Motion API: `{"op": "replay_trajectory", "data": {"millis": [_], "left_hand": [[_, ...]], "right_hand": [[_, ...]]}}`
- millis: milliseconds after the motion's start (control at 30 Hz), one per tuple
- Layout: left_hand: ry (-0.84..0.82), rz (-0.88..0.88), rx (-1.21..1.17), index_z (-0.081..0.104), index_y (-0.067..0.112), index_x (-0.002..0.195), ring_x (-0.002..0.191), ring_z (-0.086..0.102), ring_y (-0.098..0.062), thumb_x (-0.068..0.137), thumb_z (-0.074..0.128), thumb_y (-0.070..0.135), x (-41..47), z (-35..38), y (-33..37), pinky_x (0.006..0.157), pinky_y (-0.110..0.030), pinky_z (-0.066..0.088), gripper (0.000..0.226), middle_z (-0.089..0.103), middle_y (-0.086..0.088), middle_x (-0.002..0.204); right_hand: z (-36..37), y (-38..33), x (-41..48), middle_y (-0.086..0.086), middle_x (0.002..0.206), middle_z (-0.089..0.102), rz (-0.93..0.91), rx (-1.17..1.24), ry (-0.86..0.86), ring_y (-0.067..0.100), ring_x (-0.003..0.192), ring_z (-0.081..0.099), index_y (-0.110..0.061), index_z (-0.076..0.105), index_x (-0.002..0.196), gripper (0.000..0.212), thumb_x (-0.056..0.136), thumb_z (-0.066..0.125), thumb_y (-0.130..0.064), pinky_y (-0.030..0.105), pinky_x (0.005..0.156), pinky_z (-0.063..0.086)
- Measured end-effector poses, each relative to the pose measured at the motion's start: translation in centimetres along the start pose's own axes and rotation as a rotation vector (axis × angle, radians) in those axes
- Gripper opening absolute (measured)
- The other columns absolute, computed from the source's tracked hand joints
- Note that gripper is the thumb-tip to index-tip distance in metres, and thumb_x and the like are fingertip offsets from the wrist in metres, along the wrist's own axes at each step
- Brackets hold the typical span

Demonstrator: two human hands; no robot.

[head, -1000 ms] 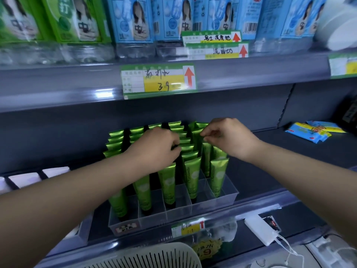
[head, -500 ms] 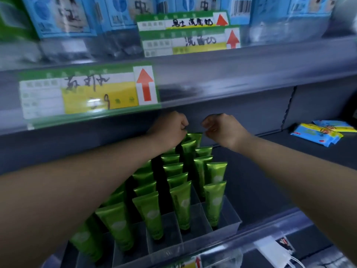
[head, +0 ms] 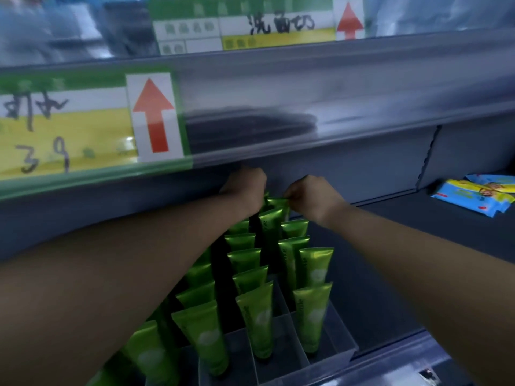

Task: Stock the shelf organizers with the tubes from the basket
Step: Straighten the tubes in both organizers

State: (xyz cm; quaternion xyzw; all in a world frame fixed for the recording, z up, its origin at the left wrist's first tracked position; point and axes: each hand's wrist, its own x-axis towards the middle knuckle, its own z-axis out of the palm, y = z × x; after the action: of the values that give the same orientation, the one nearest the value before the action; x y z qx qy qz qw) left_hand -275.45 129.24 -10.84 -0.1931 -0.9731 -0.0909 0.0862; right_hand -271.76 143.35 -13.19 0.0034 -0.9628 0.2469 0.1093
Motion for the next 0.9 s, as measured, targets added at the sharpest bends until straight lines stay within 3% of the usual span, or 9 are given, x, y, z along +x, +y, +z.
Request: {"op": "replay_trajectory", "data": {"millis": [133,300,500,633,733,900], "left_hand": [[0.004,-0.036,-0.028,0.066,0.006,0.112,0.109,0.060,-0.032,0.082,0.054,-0.006,0.2,-0.1,0.3,0.093,-0.038,0.050,0.035,0.063,-0.016,0.117],[0.005,-0.043,-0.118,0.068,0.006,0.107,0.106,0.062,-0.031,0.079,0.057,-0.003,0.1,-0.5,0.4,0.092,-0.035,0.050,0.032,0.065,-0.016,0.115],[-0.004,0.017,-0.126,0.072,0.013,0.094,0.097,0.065,-0.028,0.076,0.057,-0.001,0.0,-0.6,-0.1,0.085,-0.029,0.051,0.027,0.068,-0.012,0.107],[0.010,0.073,-0.093,0.071,0.015,0.094,0.095,0.065,-0.027,0.077,0.055,-0.002,0.0,-0.5,-0.4,0.085,-0.031,0.052,0.029,0.068,-0.010,0.104],[0.009,0.097,-0.078,0.071,0.016,0.095,0.096,0.065,-0.028,0.077,0.056,-0.001,0.1,-0.4,-0.6,0.085,-0.032,0.052,0.028,0.068,-0.011,0.105],[0.020,0.117,-0.070,0.070,0.017,0.094,0.097,0.064,-0.028,0.078,0.054,-0.001,0.1,-0.3,-0.8,0.086,-0.033,0.052,0.028,0.068,-0.011,0.105]], "right_hand": [[0.1,-0.1,0.3,0.003,0.077,0.069,0.027,0.066,0.002,0.008,0.074,0.060,-0.016,0.076,0.085,0.027,0.080,0.055,0.000,0.007,0.050,0.039],[0.0,-0.4,0.2,0.001,0.067,0.065,0.066,0.160,0.000,0.007,0.068,0.061,-0.017,0.076,0.081,0.025,0.080,0.057,-0.001,0.018,0.065,0.049],[0.4,-0.9,0.4,-0.006,0.064,0.060,0.072,0.200,-0.013,0.002,0.059,0.056,-0.015,0.076,0.085,0.021,0.081,0.059,-0.003,0.018,0.067,0.049],[0.8,-1.3,0.7,-0.003,0.068,0.062,0.042,0.201,-0.016,0.002,0.064,0.059,-0.012,0.076,0.088,0.017,0.083,0.061,-0.005,0.022,0.073,0.053],[1.0,-1.3,0.9,-0.003,0.067,0.063,0.032,0.231,-0.040,-0.001,0.048,0.055,-0.010,0.076,0.091,0.017,0.084,0.061,-0.005,0.021,0.069,0.055],[1.1,-0.9,1.0,-0.008,0.062,0.064,0.051,0.289,-0.054,-0.005,0.041,0.054,-0.013,0.075,0.089,0.016,0.085,0.061,-0.006,0.010,0.056,0.051]]}}
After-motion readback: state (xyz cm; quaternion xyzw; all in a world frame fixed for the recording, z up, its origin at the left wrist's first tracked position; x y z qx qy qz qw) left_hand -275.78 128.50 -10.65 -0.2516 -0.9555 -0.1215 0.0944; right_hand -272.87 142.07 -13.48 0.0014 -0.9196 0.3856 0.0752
